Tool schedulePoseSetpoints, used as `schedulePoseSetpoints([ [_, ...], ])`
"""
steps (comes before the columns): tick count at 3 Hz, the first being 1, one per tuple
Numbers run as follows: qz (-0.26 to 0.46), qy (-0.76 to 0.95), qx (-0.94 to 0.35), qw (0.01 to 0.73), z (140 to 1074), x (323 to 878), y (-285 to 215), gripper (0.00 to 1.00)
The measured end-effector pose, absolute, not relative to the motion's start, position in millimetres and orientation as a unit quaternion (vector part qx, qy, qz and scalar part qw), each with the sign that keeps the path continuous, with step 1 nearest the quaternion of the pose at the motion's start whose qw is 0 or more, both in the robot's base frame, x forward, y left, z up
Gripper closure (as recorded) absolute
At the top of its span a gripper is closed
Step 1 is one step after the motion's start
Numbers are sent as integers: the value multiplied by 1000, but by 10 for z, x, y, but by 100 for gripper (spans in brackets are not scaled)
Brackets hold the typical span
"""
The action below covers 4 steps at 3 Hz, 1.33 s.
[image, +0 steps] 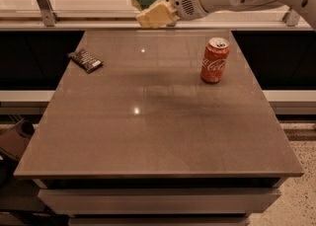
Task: Move sponge near rxbar chocolate
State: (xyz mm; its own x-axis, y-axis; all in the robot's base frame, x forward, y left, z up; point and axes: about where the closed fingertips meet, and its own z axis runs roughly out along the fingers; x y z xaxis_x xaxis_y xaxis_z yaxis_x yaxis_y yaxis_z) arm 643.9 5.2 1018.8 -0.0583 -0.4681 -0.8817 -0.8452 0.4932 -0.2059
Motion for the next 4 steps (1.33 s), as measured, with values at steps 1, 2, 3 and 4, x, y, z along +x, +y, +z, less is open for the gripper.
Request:
schedulePoseSetpoints([
  [1, 193, 691, -477, 508, 10194, 6753, 145, 100],
  [2, 208, 672, -496, 510, 10181, 7174, 305, 100],
  [3, 211, 673, -508, 494, 10040, 7474, 442, 100],
  [4, 195, 686, -514, 476, 9928, 7582, 581, 100],
])
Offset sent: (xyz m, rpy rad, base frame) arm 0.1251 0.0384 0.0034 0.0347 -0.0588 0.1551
